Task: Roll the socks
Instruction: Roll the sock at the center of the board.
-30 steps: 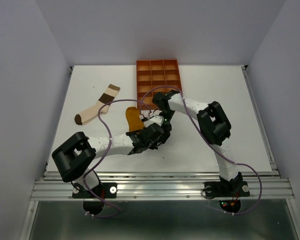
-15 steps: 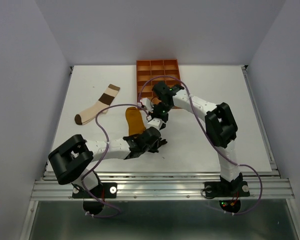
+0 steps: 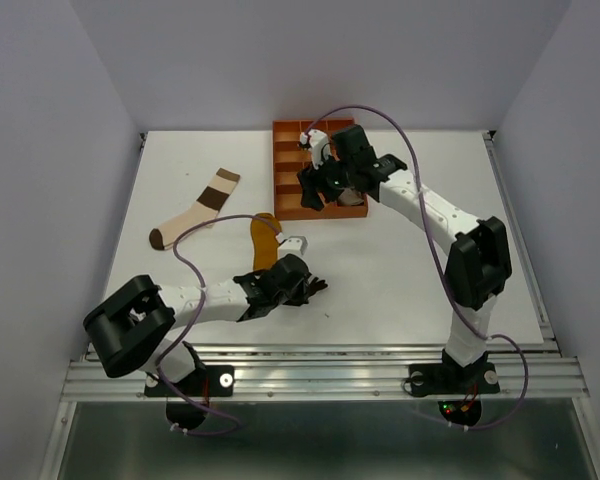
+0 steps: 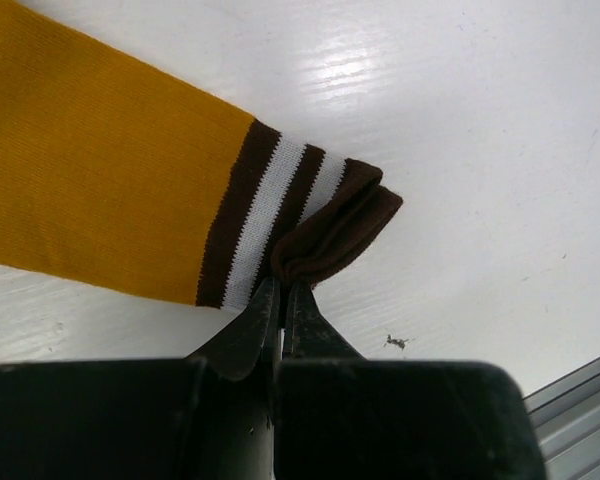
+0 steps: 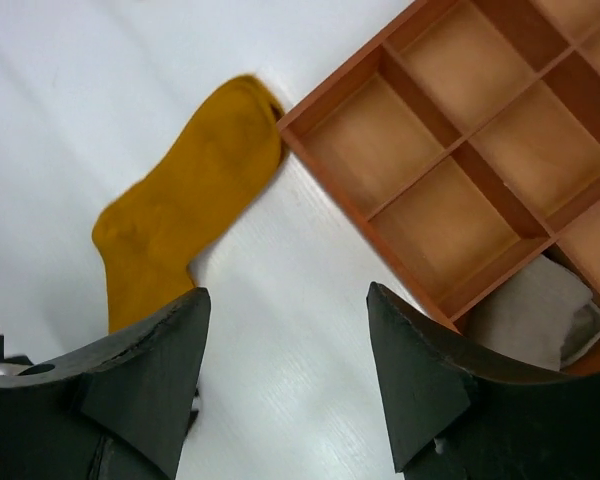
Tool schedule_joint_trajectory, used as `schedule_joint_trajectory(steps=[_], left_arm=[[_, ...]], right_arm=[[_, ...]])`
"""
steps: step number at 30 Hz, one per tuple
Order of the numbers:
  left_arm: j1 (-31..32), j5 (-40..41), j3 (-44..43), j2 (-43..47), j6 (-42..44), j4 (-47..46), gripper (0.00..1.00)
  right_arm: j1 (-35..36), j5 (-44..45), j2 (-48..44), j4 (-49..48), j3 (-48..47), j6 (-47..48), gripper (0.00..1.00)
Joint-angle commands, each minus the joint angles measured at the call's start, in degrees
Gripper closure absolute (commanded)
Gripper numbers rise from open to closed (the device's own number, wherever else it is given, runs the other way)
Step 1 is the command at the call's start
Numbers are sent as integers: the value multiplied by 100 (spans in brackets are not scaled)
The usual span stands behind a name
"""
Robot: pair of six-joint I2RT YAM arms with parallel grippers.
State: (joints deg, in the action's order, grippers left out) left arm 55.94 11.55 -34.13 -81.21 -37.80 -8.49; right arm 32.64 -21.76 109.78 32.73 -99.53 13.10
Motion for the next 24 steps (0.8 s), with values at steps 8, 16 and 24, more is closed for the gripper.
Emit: schedule_joint_trajectory(steps=[8, 16, 24], left_arm=[[-672, -741, 363, 623, -517, -355, 100], [-1270, -1489, 609, 1195, -605, -294, 100], [-1402, -1270, 302, 695, -605, 312, 100]], right_arm=[[-30, 937, -825, -2260, 1767, -2110, 30], [-30, 401, -1266, -3044, 2947, -2119, 30], [-30, -460, -1582, -3580, 3650, -2023, 35]])
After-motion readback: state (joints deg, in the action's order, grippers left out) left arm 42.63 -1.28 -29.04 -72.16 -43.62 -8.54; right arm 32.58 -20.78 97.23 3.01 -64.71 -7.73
